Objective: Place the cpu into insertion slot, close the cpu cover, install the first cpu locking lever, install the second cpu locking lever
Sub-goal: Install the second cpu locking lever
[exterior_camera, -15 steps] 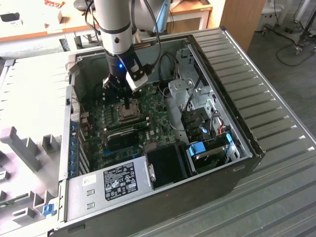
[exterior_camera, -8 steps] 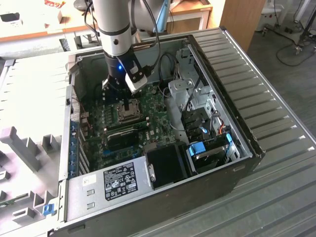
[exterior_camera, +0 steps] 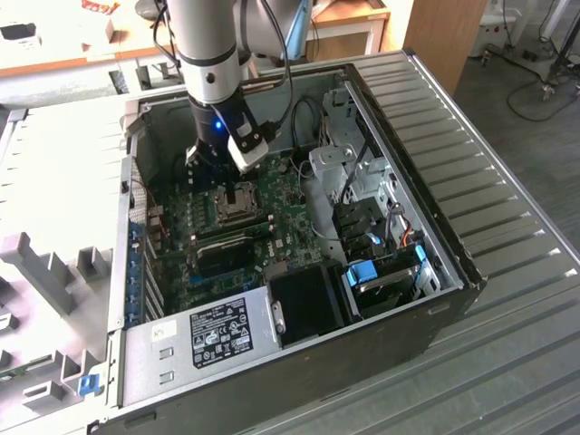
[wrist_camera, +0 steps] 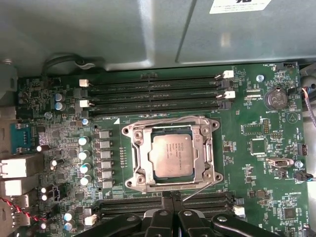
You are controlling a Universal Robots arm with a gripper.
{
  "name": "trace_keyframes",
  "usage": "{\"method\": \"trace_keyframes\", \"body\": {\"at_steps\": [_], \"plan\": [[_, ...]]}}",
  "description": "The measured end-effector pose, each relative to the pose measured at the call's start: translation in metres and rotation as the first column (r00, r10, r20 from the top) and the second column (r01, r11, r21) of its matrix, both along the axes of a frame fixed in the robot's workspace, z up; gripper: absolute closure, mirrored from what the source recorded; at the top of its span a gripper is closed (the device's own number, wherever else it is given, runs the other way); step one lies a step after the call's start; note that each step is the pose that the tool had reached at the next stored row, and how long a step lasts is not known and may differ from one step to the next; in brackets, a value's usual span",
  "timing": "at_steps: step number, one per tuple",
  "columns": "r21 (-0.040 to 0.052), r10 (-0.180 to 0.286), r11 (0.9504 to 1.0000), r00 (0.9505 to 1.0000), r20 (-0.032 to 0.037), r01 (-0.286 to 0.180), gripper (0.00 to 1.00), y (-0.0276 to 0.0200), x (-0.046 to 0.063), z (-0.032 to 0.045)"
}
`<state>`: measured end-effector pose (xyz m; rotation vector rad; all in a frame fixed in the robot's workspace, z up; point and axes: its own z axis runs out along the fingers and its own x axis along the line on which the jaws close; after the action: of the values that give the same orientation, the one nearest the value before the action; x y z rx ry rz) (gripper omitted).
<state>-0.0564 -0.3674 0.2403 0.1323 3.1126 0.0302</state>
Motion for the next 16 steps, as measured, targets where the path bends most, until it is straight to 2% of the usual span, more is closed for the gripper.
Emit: {"method": "trace_keyframes", "body": {"at_steps": [16], "plan": [[0.0001,0.000,1.0000,1.0000,0.0014,0.000,0.90,0.0000,-0.0077,-0.0005]]}}
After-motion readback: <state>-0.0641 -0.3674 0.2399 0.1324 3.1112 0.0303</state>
